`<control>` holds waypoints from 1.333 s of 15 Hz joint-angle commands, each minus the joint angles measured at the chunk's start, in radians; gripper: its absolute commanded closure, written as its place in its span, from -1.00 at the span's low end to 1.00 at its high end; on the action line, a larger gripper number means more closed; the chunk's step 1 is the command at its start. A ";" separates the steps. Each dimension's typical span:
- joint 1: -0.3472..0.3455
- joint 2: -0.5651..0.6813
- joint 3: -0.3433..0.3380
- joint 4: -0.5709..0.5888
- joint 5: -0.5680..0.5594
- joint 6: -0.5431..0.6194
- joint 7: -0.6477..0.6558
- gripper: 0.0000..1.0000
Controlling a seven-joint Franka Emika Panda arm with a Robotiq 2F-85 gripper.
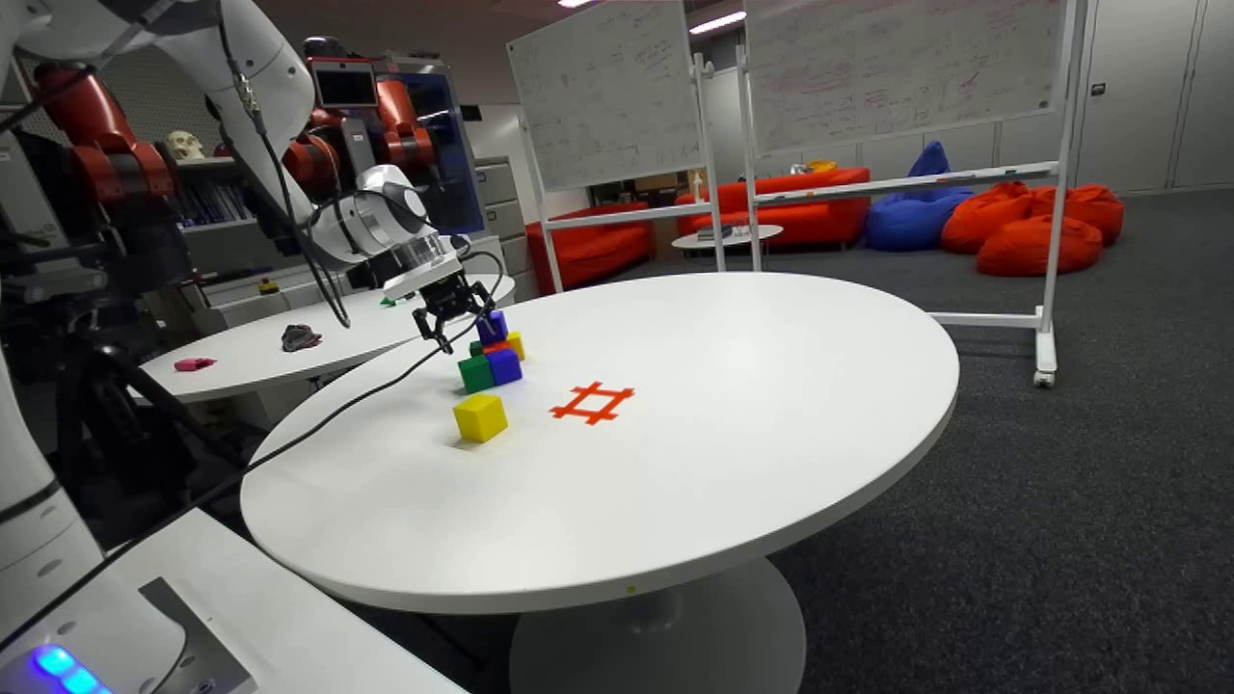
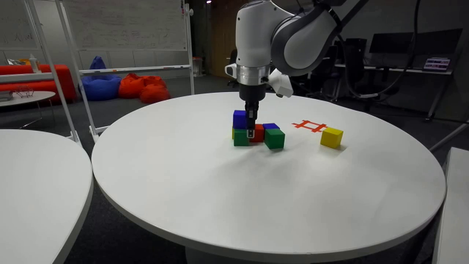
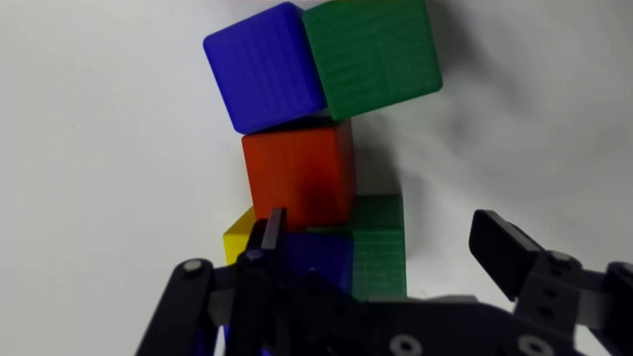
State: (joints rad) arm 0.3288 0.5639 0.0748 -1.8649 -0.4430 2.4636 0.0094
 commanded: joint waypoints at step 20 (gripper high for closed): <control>0.001 -0.001 -0.001 -0.002 -0.014 0.016 -0.008 -1.00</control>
State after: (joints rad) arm 0.3292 0.5651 0.0748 -1.8662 -0.4589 2.4746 0.0105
